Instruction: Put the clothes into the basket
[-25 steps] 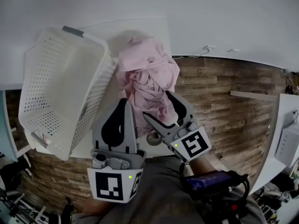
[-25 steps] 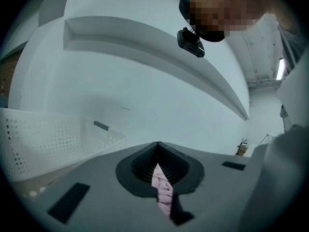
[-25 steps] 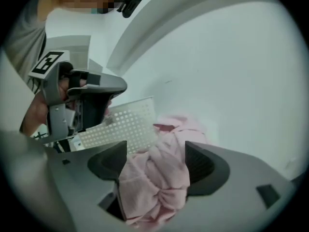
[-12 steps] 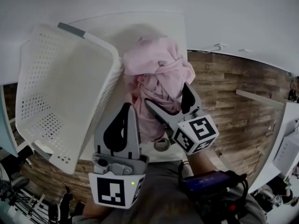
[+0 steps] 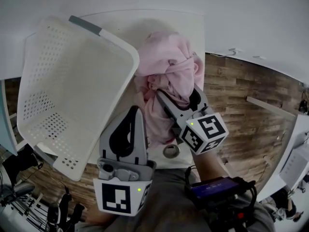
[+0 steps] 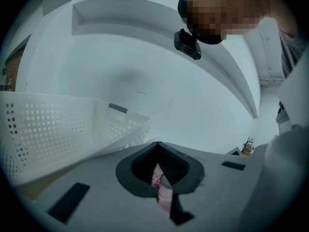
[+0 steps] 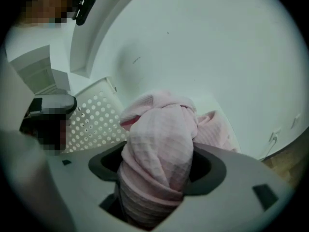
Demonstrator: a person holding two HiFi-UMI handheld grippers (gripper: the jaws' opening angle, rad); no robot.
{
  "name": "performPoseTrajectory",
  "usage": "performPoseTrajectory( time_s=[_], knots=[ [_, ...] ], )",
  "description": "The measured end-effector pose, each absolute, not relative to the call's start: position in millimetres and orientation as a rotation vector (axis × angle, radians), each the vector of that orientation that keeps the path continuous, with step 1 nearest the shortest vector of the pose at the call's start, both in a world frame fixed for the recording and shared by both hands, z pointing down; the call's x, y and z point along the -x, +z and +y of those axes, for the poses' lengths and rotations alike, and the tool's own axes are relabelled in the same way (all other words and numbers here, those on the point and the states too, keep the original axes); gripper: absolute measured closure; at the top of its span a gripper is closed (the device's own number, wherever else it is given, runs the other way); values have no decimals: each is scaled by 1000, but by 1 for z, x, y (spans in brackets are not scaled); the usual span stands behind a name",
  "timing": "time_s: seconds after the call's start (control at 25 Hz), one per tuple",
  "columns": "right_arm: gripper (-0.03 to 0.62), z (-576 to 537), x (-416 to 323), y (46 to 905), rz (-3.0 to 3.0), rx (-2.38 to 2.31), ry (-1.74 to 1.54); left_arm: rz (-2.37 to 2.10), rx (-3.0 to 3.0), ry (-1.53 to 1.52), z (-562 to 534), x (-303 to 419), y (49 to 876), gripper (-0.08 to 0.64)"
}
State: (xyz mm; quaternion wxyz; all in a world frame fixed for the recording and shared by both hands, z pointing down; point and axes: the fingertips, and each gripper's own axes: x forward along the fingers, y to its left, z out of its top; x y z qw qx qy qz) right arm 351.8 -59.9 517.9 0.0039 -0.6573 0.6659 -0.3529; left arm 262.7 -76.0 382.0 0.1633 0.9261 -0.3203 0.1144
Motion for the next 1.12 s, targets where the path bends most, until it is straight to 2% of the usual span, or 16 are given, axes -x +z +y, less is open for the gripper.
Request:
performPoseTrajectory(
  time_s=[0.12, 0.28, 0.64, 1.12],
  knots=[
    [274, -62, -355, 511, 2089, 2017, -1032, -922, -2640, 331, -74, -261, 382, 552],
    [306, -58, -356, 501, 2099, 1995, -957, -932, -2643, 331, -69, -261, 380, 552],
    [314, -34, -368, 444, 2092, 2014, -746, -990, -2686, 248, -48, -253, 347, 552],
    [314, -4, -367, 314, 2244, 1942, -391, -1180, -2690, -38, 21, -214, 264, 552]
  ],
)
